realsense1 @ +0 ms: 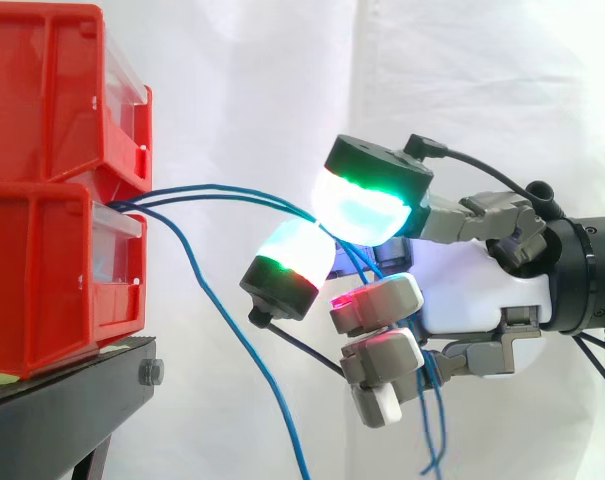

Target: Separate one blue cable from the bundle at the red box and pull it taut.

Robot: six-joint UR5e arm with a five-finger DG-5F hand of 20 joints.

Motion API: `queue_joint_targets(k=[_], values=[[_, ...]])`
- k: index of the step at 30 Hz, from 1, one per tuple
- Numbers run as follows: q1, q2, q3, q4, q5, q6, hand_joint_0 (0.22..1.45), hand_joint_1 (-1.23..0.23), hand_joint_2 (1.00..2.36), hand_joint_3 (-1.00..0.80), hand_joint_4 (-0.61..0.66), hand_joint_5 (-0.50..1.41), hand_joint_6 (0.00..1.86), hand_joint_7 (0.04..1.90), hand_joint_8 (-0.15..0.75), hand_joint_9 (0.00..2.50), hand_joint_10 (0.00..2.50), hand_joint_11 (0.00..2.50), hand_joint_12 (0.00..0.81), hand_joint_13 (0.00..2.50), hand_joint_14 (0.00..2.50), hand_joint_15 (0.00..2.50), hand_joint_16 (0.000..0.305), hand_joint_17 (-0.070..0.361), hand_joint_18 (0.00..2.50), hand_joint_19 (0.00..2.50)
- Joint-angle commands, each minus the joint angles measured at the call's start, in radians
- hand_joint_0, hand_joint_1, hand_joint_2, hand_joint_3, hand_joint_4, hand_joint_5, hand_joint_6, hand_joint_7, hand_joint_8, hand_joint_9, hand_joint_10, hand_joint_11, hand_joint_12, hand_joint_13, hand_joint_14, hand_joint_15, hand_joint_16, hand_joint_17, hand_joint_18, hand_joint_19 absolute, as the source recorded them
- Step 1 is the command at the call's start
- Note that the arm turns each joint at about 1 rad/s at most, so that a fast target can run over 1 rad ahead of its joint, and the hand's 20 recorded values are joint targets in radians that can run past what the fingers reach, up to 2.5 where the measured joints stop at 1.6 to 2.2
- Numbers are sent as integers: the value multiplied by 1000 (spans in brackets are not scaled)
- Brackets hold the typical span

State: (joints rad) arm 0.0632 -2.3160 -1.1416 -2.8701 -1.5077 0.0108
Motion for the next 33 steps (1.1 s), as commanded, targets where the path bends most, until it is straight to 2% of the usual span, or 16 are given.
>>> queue_joint_targets(k=[1, 6, 10, 12, 14, 21, 22, 24, 27, 28, 30, 33], values=[[0, 0, -1, 0, 0, 0, 596, -563, 1014, -265, 90, -204, 806, 985, 279, 1213, 25, 1337, 357, 1153, 31, 1149, 57, 129, 797, 971], [0, 0, -1, 0, 0, 0, 606, -472, 1014, -271, 76, -160, 718, 1117, 277, 1228, 27, 1275, 359, 1161, 32, 1150, 57, 128, 793, 985], [0, 0, -1, 0, 0, 0, 607, -470, 1013, -283, 79, -149, 698, 1155, 279, 1236, 29, 1284, 355, 1163, 32, 1150, 57, 128, 790, 995], [0, 0, -1, 0, 0, 0, 581, -495, 1011, -350, 71, -148, 696, 1162, 285, 1240, 29, 1288, 354, 1160, 32, 1159, 57, 127, 787, 990], [0, 0, -1, 0, 0, 0, 530, -510, 1000, -500, 90, -148, 704, 1141, 298, 1248, 28, 1282, 369, 1176, 31, 1152, 60, 134, 812, 982], [0, 1, -3, 0, 0, 0, 446, -659, 1000, -500, 123, -156, 754, 1051, 326, 1268, 24, 1278, 412, 1202, 29, 1135, 67, 151, 878, 931], [0, 0, -1, 0, 0, 0, 444, -747, 1000, -500, 119, -158, 767, 1040, 327, 1267, 23, 1296, 405, 1192, 29, 1136, 67, 151, 876, 923], [0, 0, -1, 0, 0, 0, 474, -852, 1000, -500, 109, -168, 778, 1036, 303, 1234, 24, 1309, 391, 1178, 31, 1142, 63, 142, 844, 927], [0, 0, -1, 0, 0, 0, 548, -919, 1000, -500, 86, -179, 787, 1041, 272, 1206, 25, 1333, 357, 1144, 33, 1144, 58, 130, 804, 913], [0, 0, -3, 0, 0, 0, 618, -914, 1000, -500, 70, -183, 792, 1054, 260, 1199, 28, 1339, 347, 1135, 34, 1145, 55, 125, 789, 915], [0, 1, -3, 0, 0, 0, 671, -894, 1000, -500, 64, -187, 806, 1036, 259, 1198, 26, 1344, 344, 1132, 34, 1151, 55, 123, 793, 914], [0, 0, -3, 0, 0, 0, 661, -829, 1008, -394, 56, -186, 812, 1031, 264, 1217, 26, 1343, 342, 1137, 34, 1162, 54, 121, 797, 947]])
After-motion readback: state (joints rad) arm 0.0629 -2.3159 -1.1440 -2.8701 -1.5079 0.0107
